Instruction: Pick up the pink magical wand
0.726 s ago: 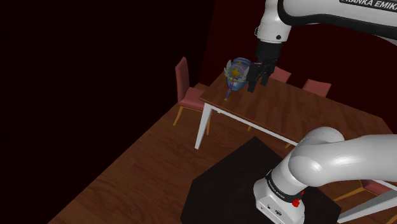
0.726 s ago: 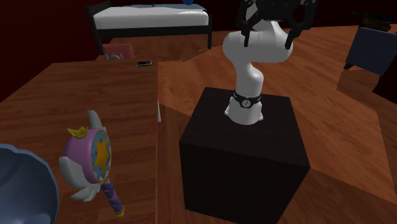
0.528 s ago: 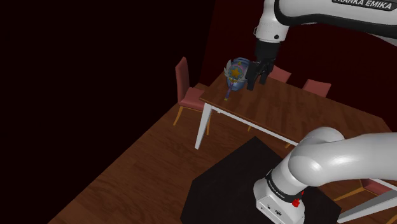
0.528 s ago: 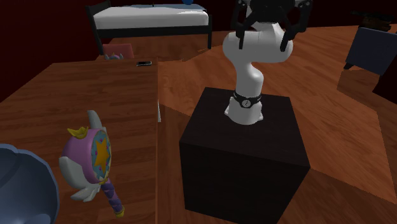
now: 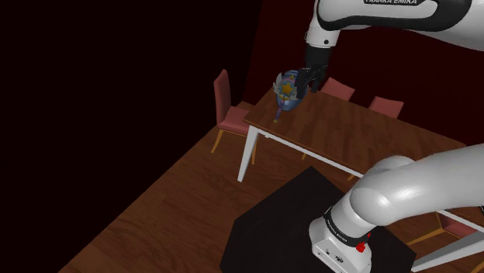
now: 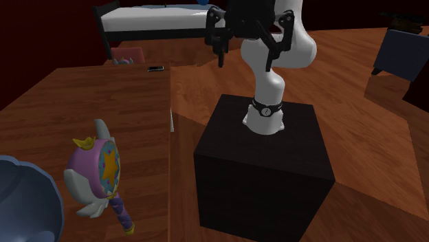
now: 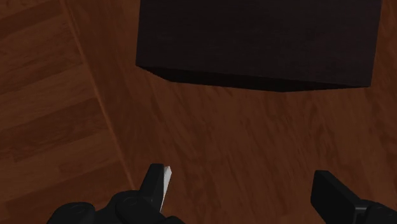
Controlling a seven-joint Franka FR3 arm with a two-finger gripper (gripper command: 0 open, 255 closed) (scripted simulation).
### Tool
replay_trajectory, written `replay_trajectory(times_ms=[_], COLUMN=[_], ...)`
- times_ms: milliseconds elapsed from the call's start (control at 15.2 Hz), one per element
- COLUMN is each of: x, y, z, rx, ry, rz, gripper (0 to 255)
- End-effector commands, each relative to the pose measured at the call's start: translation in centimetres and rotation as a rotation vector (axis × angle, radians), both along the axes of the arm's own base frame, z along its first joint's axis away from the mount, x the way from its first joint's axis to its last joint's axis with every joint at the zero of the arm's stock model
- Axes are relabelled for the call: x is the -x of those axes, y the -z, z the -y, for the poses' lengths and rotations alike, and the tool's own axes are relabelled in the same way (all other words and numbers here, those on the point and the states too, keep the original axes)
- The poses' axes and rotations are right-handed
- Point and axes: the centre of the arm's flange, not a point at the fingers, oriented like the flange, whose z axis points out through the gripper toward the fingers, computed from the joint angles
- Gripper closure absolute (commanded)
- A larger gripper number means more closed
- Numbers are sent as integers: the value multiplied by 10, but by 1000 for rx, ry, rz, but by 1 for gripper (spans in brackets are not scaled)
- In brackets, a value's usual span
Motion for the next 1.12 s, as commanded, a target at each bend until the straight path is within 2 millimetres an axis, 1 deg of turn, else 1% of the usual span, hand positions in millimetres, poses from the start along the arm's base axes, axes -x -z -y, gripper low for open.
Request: replay_trajectory(times_ms=[0,1056], x=[-18,-151], y=[3,28], z=[21,175], rx=[5,39], ry=[4,38], rz=[4,35], gripper=[0,0])
